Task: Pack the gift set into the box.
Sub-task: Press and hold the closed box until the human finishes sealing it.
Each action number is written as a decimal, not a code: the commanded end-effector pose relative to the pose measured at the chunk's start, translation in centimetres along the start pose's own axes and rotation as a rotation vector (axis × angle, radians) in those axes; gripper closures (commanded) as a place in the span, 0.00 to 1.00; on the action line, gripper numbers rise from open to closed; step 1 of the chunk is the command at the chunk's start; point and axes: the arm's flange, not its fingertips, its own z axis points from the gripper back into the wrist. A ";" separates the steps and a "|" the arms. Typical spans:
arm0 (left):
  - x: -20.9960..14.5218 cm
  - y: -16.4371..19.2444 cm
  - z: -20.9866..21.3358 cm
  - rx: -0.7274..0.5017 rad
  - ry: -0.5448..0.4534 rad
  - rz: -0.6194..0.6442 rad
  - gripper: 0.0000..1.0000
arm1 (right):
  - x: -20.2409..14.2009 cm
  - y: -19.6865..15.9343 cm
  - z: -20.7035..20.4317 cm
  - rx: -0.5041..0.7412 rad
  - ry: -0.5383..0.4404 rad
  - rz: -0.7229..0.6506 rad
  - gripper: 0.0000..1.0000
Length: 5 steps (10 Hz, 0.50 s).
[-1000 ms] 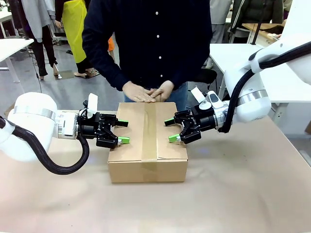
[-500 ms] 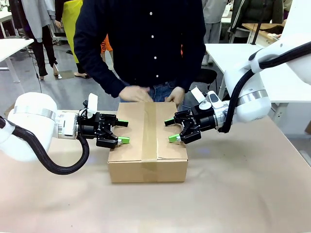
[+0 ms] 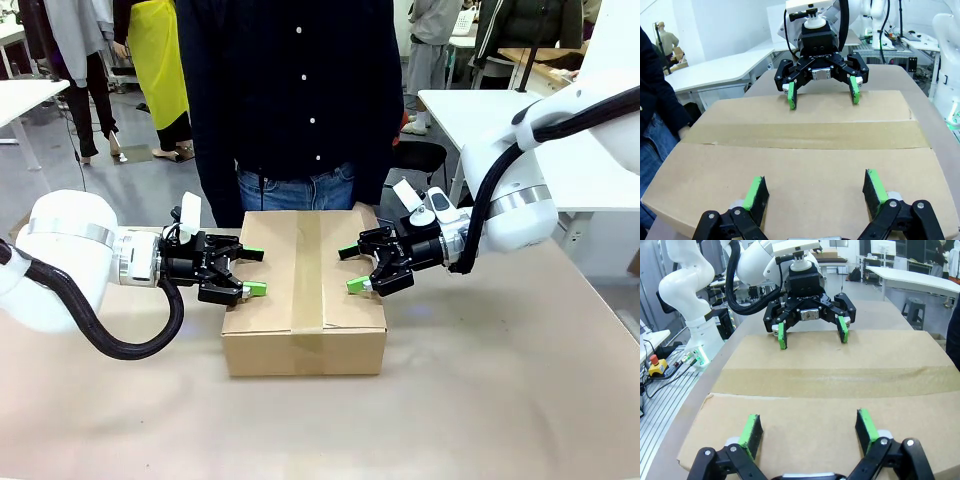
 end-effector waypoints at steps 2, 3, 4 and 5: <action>4.7 -1.3 6.3 -0.024 -0.181 -0.034 0.00 | 5.5 2.9 4.8 -0.069 -0.152 0.109 0.00; 6.0 -1.9 11.0 0.042 -0.284 -0.043 0.00 | 7.3 5.1 9.0 -0.167 -0.209 0.153 0.00; 5.7 -2.6 14.8 0.063 -0.357 -0.061 0.00 | 7.2 6.9 12.8 -0.290 -0.235 0.175 0.00; 4.3 -3.1 18.7 0.159 -0.392 -0.054 0.00 | 6.0 8.9 16.3 -0.403 -0.284 0.175 0.00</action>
